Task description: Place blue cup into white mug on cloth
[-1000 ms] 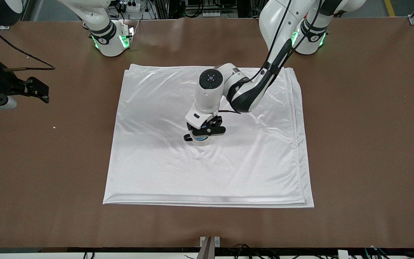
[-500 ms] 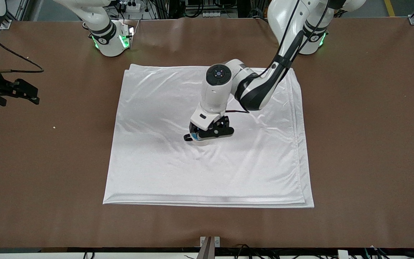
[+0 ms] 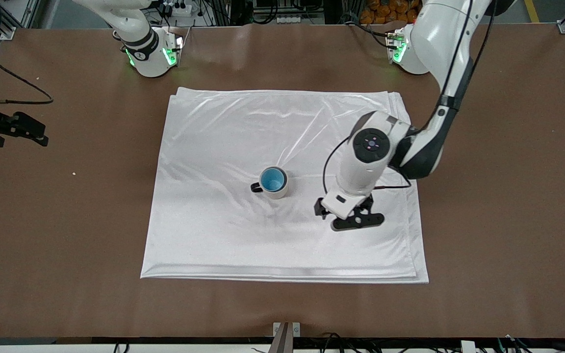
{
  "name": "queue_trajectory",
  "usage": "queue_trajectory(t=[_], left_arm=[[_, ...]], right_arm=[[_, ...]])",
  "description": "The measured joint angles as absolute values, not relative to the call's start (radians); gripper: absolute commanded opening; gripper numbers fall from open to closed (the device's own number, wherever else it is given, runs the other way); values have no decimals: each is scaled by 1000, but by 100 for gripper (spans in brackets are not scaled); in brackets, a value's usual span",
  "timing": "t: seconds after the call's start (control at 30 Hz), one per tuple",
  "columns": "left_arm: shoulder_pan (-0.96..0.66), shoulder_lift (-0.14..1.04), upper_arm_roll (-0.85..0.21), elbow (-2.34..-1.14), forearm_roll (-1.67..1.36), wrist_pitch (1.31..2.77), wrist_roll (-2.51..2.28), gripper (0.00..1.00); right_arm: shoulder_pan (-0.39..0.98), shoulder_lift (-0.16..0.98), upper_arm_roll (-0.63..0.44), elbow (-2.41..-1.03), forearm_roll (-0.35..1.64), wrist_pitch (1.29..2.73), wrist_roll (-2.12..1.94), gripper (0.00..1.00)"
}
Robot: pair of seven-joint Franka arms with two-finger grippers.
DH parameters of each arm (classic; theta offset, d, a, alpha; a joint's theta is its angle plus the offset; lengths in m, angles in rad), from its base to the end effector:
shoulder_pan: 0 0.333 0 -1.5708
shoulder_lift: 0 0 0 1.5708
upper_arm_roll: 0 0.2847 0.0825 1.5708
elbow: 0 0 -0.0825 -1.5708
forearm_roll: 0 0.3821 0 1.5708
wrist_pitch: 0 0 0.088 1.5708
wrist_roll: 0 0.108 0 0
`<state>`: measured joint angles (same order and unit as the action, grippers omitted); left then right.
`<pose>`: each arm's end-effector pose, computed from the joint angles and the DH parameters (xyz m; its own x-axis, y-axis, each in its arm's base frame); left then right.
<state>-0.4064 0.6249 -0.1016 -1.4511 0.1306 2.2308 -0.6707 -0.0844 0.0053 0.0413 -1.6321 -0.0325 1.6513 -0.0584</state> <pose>0.6295 -0.3317 0.3115 0.9807 0.1171 0.1568 0.1099 -0.9925 0.0541 0.5596 -0.0275 0.5674 0.9998 0.0179 0.0120 0.0175 -0.9993 0.0330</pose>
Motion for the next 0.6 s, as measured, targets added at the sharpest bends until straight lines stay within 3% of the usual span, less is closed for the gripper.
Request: queue_trajectory(t=[0.6], left_arm=[[-53, 477, -110, -1490, 49, 1975, -189, 100]], right_arm=[[-87, 15, 39, -1645, -32, 1682, -47, 100]])
